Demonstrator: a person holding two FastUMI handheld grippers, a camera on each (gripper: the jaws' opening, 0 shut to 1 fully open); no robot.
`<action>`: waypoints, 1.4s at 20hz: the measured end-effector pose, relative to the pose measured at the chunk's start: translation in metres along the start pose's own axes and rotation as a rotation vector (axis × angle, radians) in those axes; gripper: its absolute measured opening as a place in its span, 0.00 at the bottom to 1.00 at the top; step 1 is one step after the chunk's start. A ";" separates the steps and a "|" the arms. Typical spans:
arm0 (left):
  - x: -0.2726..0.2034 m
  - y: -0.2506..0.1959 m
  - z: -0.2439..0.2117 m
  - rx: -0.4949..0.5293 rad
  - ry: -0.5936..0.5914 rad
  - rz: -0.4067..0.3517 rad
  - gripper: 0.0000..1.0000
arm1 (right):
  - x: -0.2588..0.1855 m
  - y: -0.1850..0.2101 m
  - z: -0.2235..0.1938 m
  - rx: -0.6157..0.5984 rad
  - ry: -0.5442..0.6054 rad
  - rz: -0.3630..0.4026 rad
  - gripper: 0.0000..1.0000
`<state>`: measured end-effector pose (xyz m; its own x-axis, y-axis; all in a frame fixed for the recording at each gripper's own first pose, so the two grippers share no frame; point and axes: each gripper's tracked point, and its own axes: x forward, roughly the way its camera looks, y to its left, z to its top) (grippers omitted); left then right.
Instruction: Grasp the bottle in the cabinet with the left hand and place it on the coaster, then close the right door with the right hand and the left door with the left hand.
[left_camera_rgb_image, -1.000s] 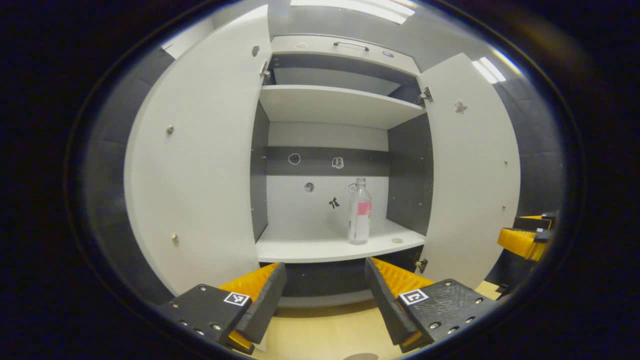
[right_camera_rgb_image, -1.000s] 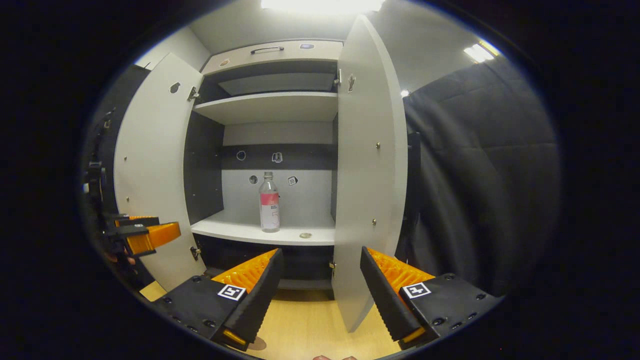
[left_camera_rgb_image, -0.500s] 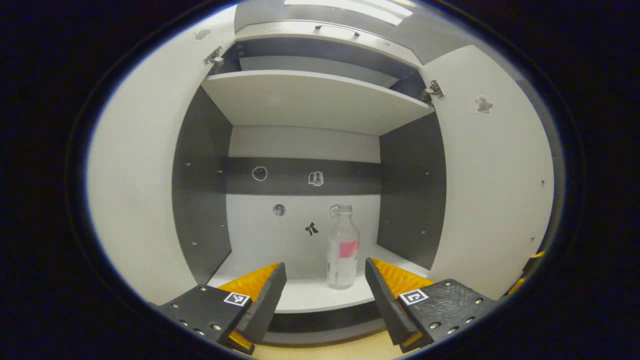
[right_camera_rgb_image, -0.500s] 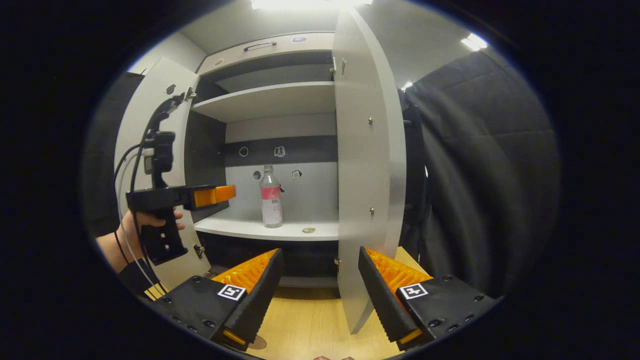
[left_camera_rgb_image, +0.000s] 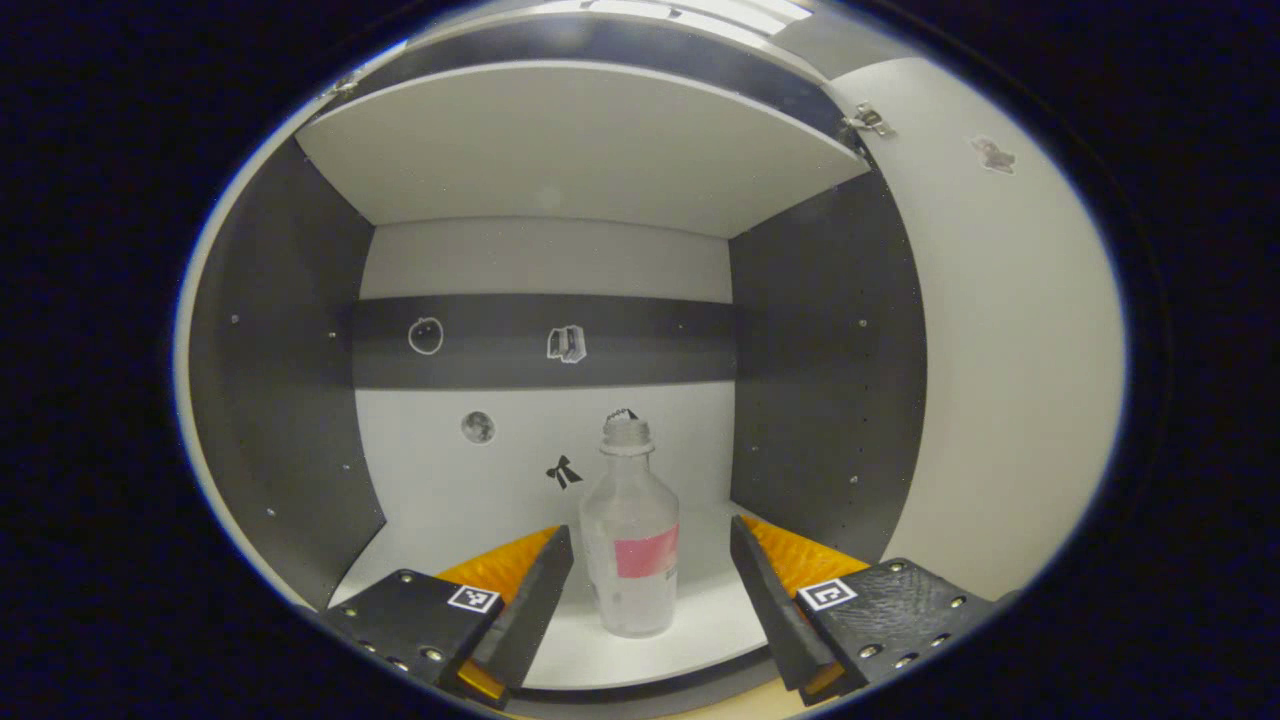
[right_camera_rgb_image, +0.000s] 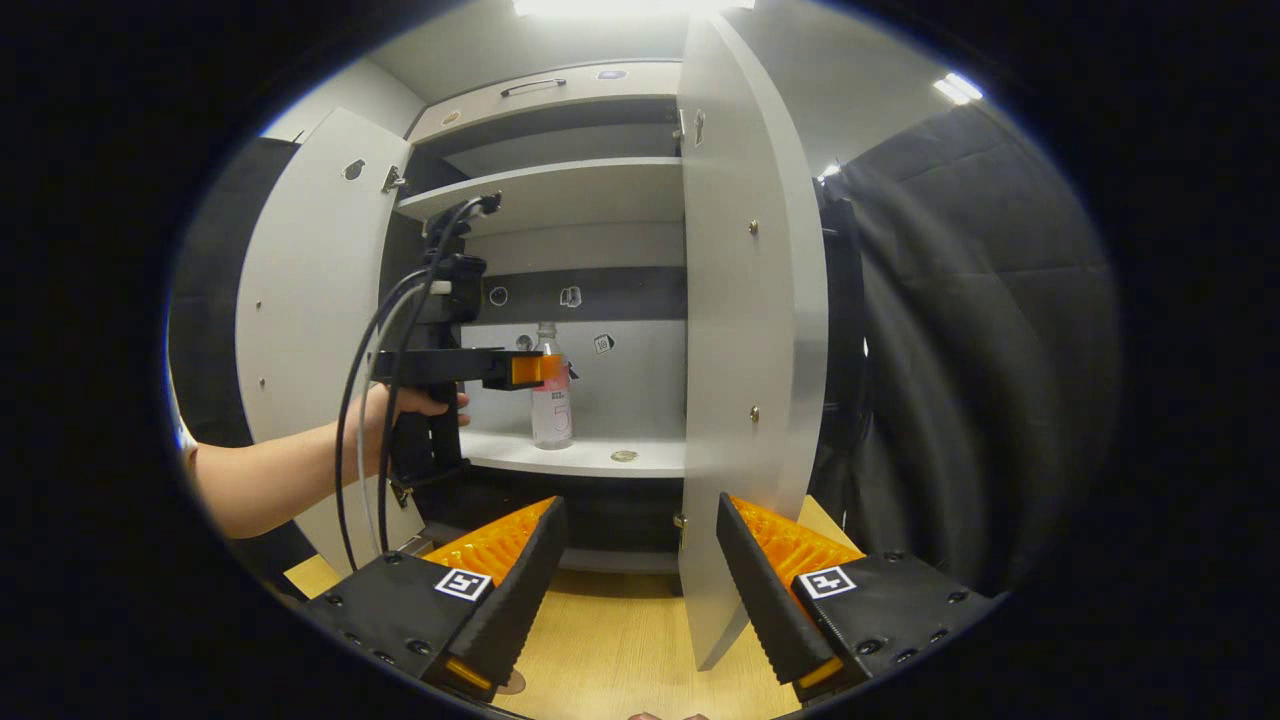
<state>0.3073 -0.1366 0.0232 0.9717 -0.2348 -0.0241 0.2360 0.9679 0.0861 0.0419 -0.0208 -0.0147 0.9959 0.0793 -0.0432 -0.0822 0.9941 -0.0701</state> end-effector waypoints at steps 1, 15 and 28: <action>0.006 -0.001 -0.004 0.005 0.010 0.002 0.92 | 0.000 0.000 -0.001 0.003 0.000 0.003 0.96; 0.033 0.009 -0.014 -0.022 0.036 0.000 0.70 | -0.009 -0.003 -0.006 0.008 0.017 -0.015 0.96; -0.065 0.003 0.014 -0.024 -0.026 -0.075 0.76 | -0.028 -0.007 -0.011 0.058 0.020 -0.086 0.96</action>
<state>0.2454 -0.1198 0.0391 0.9512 -0.3084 -0.0037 0.3081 0.9494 0.0611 0.0145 -0.0304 -0.0238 0.9982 -0.0070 -0.0590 0.0060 0.9998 -0.0167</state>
